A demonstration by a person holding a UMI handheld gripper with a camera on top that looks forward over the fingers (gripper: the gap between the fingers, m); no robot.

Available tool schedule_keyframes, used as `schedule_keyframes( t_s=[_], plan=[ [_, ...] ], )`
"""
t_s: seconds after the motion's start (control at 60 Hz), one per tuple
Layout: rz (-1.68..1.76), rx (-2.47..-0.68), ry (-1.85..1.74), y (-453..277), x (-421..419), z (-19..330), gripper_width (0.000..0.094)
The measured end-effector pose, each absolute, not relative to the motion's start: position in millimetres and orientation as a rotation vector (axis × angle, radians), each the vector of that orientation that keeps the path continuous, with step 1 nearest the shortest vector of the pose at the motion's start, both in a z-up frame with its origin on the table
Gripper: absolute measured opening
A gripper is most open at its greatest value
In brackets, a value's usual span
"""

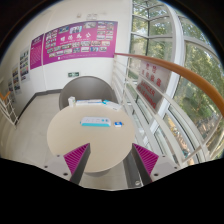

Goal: Unplug charger

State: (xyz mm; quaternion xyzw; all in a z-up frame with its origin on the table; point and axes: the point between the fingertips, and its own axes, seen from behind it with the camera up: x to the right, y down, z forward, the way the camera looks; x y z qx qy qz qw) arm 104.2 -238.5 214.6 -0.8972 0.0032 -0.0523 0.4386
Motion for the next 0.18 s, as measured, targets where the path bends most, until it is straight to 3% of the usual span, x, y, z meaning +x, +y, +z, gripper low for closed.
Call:
schedule_keyframes(
  t_s=[0.183],
  plan=[
    [-0.146, -2.221, -0.012, -256, 94, 224, 0.0855]
  ],
)
